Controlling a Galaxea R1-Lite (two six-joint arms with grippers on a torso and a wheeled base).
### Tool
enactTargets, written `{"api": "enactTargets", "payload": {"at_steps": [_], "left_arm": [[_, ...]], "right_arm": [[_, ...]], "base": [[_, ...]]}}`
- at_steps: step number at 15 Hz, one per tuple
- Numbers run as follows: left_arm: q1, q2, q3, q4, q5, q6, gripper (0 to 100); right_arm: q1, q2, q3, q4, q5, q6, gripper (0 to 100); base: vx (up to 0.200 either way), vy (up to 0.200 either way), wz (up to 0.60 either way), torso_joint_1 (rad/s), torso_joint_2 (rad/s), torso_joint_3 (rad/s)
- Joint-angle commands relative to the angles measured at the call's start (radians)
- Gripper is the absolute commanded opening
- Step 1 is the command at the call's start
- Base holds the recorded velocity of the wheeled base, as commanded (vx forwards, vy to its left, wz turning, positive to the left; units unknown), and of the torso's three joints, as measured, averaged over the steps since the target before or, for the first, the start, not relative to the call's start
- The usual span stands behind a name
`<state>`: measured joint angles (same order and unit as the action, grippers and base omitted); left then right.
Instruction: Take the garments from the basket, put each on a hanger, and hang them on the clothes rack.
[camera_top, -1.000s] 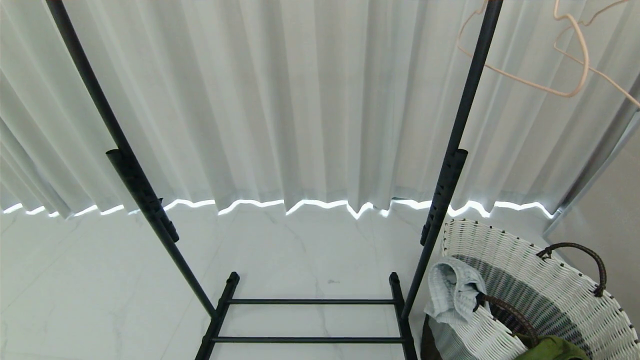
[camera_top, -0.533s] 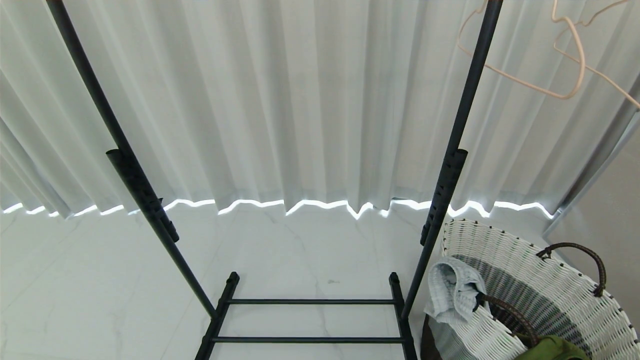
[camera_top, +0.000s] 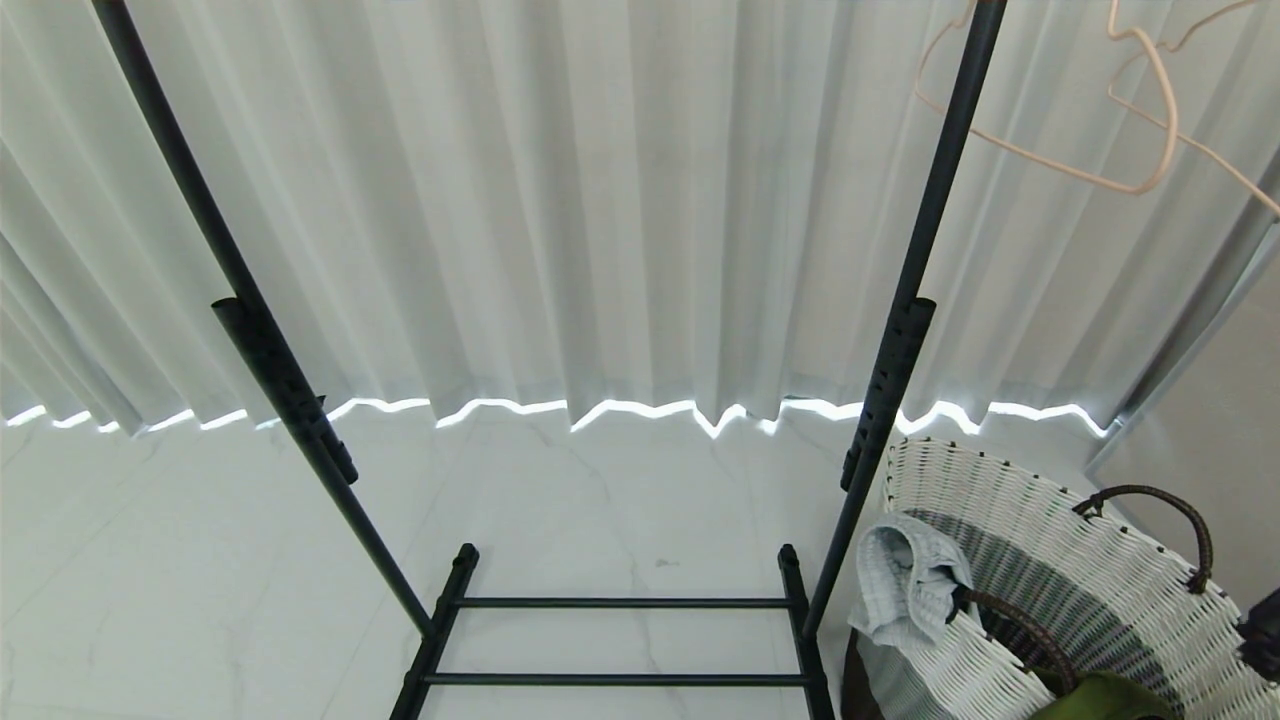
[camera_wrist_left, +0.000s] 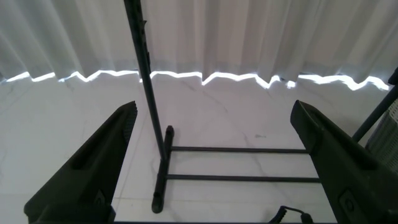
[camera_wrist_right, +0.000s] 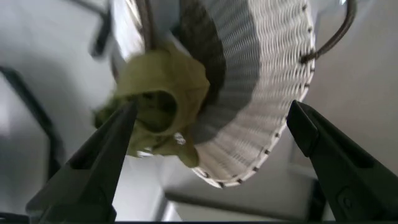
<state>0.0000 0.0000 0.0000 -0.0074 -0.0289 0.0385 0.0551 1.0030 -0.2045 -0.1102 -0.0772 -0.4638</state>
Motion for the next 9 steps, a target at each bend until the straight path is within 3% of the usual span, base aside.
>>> {"api": "enactTargets", "payload": {"at_steps": [1, 6, 9], "left_arm": [[0.0, 0.0, 0.0, 0.0, 0.0, 0.001, 100], [0.0, 0.0, 0.0, 0.0, 0.0, 0.0, 100], [0.0, 0.0, 0.0, 0.0, 0.0, 0.0, 100]], "right_arm": [[-0.026, 0.269, 0.014, -0.108, -0.053, -0.061, 100], [-0.158, 0.444, 0.02, -0.213, -0.07, -0.222, 100], [-0.185, 0.537, 0.042, -0.362, -0.068, -0.23, 100]], "base": [[0.0, 0.0, 0.0, 0.0, 0.0, 0.0], [0.0, 0.0, 0.0, 0.0, 0.0, 0.0], [0.0, 0.0, 0.0, 0.0, 0.0, 0.0]]}}
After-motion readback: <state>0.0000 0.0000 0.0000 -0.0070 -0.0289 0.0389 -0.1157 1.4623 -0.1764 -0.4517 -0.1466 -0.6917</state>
